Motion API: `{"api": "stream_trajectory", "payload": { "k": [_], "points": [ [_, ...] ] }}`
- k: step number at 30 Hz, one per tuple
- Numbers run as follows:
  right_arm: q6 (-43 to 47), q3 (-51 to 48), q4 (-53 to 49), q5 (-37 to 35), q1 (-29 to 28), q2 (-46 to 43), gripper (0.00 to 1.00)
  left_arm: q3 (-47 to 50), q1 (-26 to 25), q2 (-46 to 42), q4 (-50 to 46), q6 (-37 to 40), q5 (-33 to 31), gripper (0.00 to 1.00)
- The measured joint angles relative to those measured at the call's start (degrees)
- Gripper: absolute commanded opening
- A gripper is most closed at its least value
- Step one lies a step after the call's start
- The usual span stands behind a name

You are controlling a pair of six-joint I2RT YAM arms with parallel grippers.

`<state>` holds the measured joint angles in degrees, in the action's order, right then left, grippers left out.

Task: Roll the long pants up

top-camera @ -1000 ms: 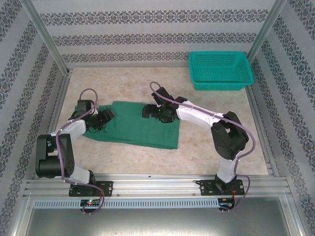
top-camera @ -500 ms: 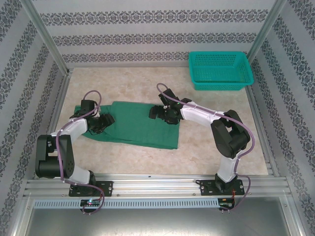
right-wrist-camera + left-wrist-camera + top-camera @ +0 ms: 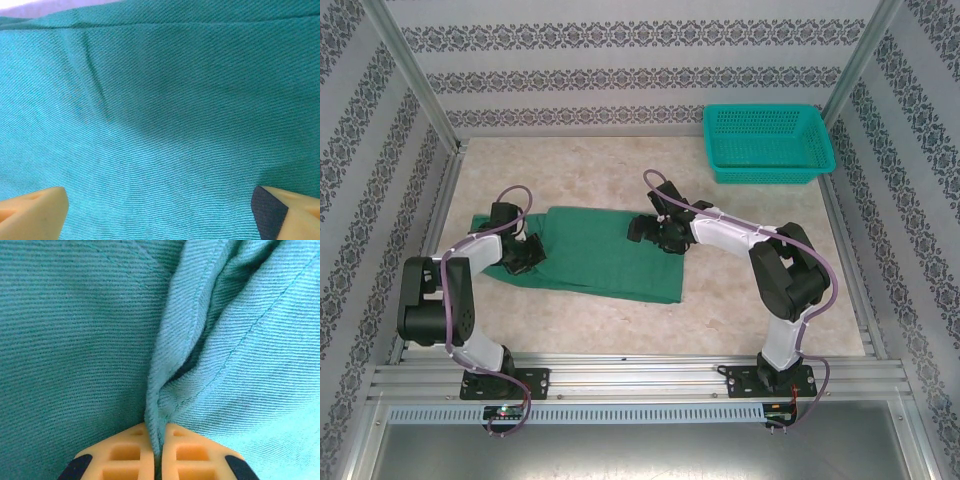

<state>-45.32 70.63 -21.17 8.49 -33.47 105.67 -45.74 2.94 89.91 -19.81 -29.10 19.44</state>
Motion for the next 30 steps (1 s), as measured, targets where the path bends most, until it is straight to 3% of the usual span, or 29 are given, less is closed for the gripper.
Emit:
{"api": "stream_trajectory", "payload": {
  "k": [8,16,22,29,30],
  "points": [
    [0.0,-2.1,0.4,0.0,2.3,-1.6,0.95,-3.7,-0.6,-12.0,-7.5,-0.7,-4.0,0.0],
    [0.2,-2.7,0.4,0.0,4.9,-3.9,0.95,-12.8,0.2,-16.6,-16.1,1.0,-12.2,0.0],
    [0.3,-2.7,0.2,0.1,5.0,-3.8,0.95,-15.8,6.8,-16.5,-20.2,2.4,-16.5,0.0],
    [0.3,-1.1,0.0,1.5,5.0,-1.0,0.95,-18.0,16.7,-13.0,-20.5,2.3,-16.7,0.0],
    [0.3,-0.8,0.0,1.6,5.0,-0.4,0.95,-18.1,17.4,-11.9,-20.5,2.3,-16.8,0.1]
  ]
}}
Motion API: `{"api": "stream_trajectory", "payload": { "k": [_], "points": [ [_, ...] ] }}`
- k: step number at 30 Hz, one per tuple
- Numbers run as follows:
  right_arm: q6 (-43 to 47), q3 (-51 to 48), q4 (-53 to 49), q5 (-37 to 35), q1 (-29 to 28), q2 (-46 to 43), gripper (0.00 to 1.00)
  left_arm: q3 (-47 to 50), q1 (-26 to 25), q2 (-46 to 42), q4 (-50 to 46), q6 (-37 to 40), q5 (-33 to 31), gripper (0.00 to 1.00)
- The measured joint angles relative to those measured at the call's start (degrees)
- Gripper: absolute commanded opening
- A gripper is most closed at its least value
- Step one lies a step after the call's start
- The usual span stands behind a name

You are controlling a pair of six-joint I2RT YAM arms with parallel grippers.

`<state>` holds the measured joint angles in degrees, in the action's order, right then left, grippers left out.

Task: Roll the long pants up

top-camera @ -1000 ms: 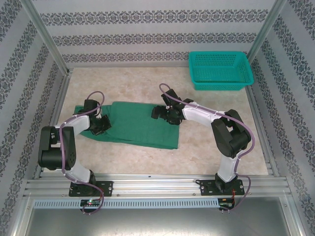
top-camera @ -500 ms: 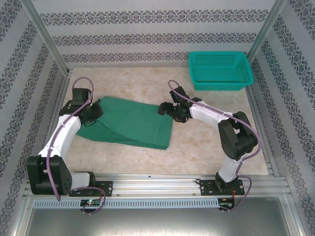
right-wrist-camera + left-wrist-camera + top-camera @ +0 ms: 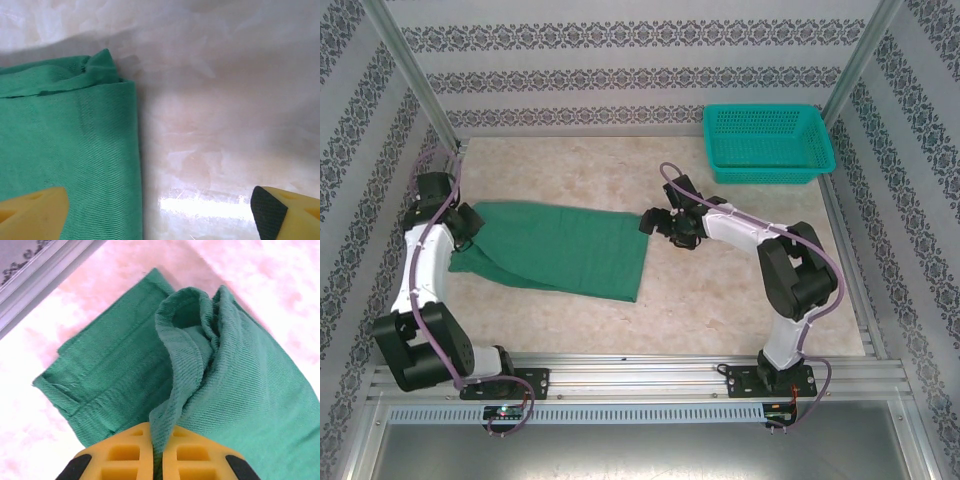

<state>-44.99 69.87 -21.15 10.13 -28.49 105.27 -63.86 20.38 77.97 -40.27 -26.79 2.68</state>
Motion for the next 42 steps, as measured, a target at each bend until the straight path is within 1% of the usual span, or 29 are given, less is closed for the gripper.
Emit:
{"api": "stream_trajectory", "payload": {
  "k": [1,3,4,6,7,10,12,15,17,21,23,24,25,26,28,29,30,32,35,38,42],
  "points": [
    [0.1,0.4,-0.1,0.2,0.0,0.6,0.95,-0.1,0.4,1.2,0.0,-0.1,-0.2,0.26],
    [0.2,0.9,0.0,0.5,-0.2,1.7,0.95,-0.3,0.6,3.5,0.3,-0.5,-1.3,0.37],
    [0.2,1.0,0.0,0.8,-0.2,2.2,0.96,-0.3,0.6,4.7,0.6,-0.9,-1.9,0.44],
    [0.2,1.0,-0.2,1.3,-0.3,2.8,0.95,-0.4,0.6,6.3,1.1,-1.2,-2.8,0.49],
    [0.3,1.0,-0.3,1.6,-0.4,2.9,0.96,-0.4,0.6,6.8,1.4,-1.4,-3.2,0.54],
    [0.3,1.2,-0.5,1.9,-0.6,2.9,0.95,-0.7,0.6,6.8,2.4,-2.2,-3.7,0.58],
    [0.3,1.4,-0.7,2.3,-0.7,2.9,0.96,-1.1,0.5,6.5,3.6,-2.4,-3.7,0.58],
    [0.3,1.9,-0.7,2.7,-0.9,3.1,0.95,-1.1,-0.5,6.1,5.3,-2.5,-3.1,0.54],
    [0.3,3.0,-0.8,3.0,-1.3,4.0,0.93,-0.2,-2.5,6.1,7.6,-2.6,-2.7,0.52],
    [0.2,5.0,-0.3,3.4,-3.1,6.4,0.87,4.1,-7.5,7.1,11.1,-3.1,-0.7,0.49],
    [0.1,5.6,0.1,3.6,-4.5,7.4,0.83,6.1,-9.5,9.0,11.8,-3.3,0.2,0.45],
    [0.0,5.7,0.2,3.8,-5.1,7.8,0.81,6.9,-10.0,9.9,12.1,-3.5,0.4,0.44],
    [-0.1,6.0,0.3,4.0,-5.8,8.3,0.76,8.0,-10.3,11.1,12.7,-3.5,0.6,0.43],
    [-0.2,6.1,0.5,4.3,-6.4,8.7,0.61,9.0,-10.3,11.8,12.9,-3.5,1.0,0.4],
    [-0.3,6.1,0.9,4.5,-7.2,9.3,0.21,10.4,-10.3,12.7,12.9,-3.7,1.3,0.36],
    [-0.3,5.9,1.3,4.6,-7.3,9.4,0.05,10.8,-10.3,13.0,12.9,-3.7,1.4,0.36],
    [-0.3,5.1,1.7,4.6,-7.2,9.4,0.0,10.8,-10.3,13.2,12.9,-3.7,1.4,0.35],
    [-0.5,3.4,2.9,5.2,-6.2,9.2,0.0,10.8,-10.6,13.6,13.2,-3.7,1.4,0.35],
    [-0.7,-0.6,5.1,5.8,-4.5,6.5,0.0,9.6,-12.2,15.5,13.3,-3.6,1.0,0.33],
    [-0.7,-5.9,5.7,5.7,-3.5,2.6,0.0,5.8,-15.9,20.3,13.3,-3.4,0.1,0.32],
    [-1.0,-12.2,6.3,4.7,-3.5,-2.4,0.0,-3.7,-21.7,28.3,12.8,-3.4,-1.4,0.28]
  ]
}}
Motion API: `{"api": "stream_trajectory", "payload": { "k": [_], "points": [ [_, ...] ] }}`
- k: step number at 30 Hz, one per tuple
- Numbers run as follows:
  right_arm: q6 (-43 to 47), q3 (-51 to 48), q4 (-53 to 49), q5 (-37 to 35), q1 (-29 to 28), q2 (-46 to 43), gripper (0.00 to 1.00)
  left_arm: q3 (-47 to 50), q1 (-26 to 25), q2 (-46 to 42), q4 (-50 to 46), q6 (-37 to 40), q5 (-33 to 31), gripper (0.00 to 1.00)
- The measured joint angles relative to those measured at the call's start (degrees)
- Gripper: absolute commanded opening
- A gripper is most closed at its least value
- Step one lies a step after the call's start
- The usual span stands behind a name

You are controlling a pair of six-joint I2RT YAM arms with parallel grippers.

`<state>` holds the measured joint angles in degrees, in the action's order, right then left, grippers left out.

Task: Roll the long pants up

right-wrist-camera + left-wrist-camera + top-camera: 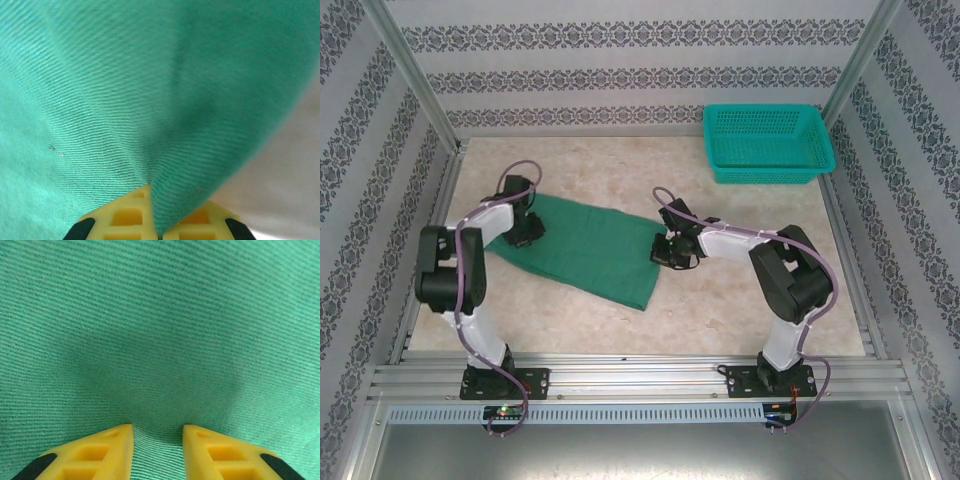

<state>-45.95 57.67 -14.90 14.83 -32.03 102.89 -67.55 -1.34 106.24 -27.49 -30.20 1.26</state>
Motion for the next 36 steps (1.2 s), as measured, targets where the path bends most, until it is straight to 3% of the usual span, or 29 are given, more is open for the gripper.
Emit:
{"api": "stream_trajectory", "payload": {
  "k": [6,17,18,19,20,22,24,25,26,27,30,36],
  "points": [
    [-1.7,-6.1,2.0,-2.0,-3.5,-4.7,0.0,-20.2,-8.1,14.9,-1.2,0.2,-1.2,0.26],
    [-5.0,-3.0,3.8,-5.7,-19.3,-1.7,0.0,-55.2,-19.4,36.0,-9.5,2.5,1.5,0.26],
    [-5.2,-2.5,3.8,-6.3,-19.8,-1.3,0.03,-57.3,-20.0,37.0,-10.5,2.7,1.6,0.26],
    [-5.3,-2.3,3.7,-6.7,-20.1,-1.2,0.13,-58.3,-20.4,37.5,-11.1,2.8,1.6,0.26],
    [-5.6,-2.3,3.5,-7.1,-20.3,-1.2,0.26,-58.5,-20.6,37.7,-11.3,2.9,1.5,0.27],
    [-5.8,-2.3,2.0,-8.2,-20.4,-1.6,0.5,-57.4,-20.7,36.9,-11.1,3.4,1.2,0.41],
    [-5.2,-1.9,-0.4,-9.6,-20.9,-2.6,0.97,-51.8,-20.7,33.8,-8.5,4.1,0.7,0.65],
    [-4.7,-1.3,-2.8,-11.1,-21.5,-3.4,0.98,-48.9,-20.7,31.9,-7.6,4.3,0.3,0.74],
    [-4.2,-0.6,-5.5,-12.8,-22.2,-4.2,0.98,-44.7,-20.7,29.0,-6.2,4.8,-0.4,0.93],
    [-3.3,0.6,-8.9,-15.2,-23.1,-4.9,0.98,-40.7,-20.7,26.2,-5.4,5.2,-1.0,1.0],
    [-1.6,5.9,-18.2,-22.9,-25.8,-6.0,0.98,-31.5,-20.7,17.7,-4.1,6.0,-2.4,1.0],
    [-0.6,10.3,-28.4,-36.6,-28.6,-11.7,0.98,-24.4,-20.7,3.3,-1.0,7.7,-2.3,1.0]
  ]
}}
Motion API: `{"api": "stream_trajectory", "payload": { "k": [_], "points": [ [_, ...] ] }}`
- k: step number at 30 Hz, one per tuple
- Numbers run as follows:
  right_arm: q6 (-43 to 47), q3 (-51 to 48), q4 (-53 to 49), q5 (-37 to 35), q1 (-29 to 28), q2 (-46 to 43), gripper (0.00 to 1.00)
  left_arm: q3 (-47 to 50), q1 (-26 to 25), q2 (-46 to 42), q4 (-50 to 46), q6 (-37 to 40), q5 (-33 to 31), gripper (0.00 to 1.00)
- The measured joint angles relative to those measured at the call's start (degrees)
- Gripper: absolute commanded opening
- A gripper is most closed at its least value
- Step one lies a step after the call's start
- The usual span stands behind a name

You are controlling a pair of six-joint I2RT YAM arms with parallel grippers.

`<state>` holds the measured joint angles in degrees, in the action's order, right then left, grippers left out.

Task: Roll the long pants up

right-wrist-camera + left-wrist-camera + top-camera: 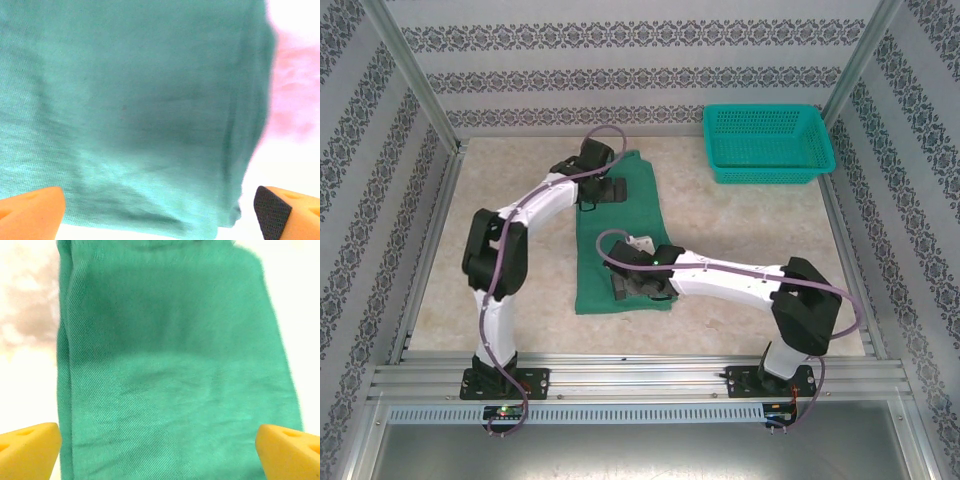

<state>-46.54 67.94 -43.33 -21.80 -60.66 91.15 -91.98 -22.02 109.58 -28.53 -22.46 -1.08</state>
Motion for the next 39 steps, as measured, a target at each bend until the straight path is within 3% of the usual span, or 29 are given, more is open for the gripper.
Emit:
{"api": "stream_trajectory", "payload": {
  "k": [6,10,13,19,24,27,32,39],
  "points": [
    [-0.5,-12.2,5.6,-5.8,1.5,-15.2,0.98,15.7,0.0,-16.6,10.8,-0.9,2.4,1.0],
    [-0.5,-14.8,6.3,-5.7,4.3,-17.1,0.98,17.6,-0.1,-18.6,9.4,-1.9,7.1,1.0],
    [-0.4,-14.8,6.3,-5.5,5.9,-17.1,0.98,20.5,-2.4,-19.7,7.7,-0.5,8.0,0.93],
    [-0.4,-18.1,7.3,-2.3,11.6,-18.5,0.98,23.3,-15.4,-24.3,-3.3,2.8,2.6,0.89],
    [0.0,-22.0,9.3,3.5,21.8,-22.0,0.98,25.3,-25.2,-28.3,-12.9,3.6,-6.1,0.9],
    [0.8,-22.9,10.6,6.6,27.5,-23.6,0.98,26.2,-28.8,-28.7,-18.2,4.6,-8.6,0.91],
    [2.5,-23.2,12.9,11.0,33.6,-24.1,0.98,27.1,-34.3,-26.0,-22.1,7.2,-7.6,0.91],
    [2.6,-24.3,15.8,15.3,35.4,-24.0,0.98,28.9,-39.3,-12.9,-22.1,11.0,-9.2,0.91]
  ]
}}
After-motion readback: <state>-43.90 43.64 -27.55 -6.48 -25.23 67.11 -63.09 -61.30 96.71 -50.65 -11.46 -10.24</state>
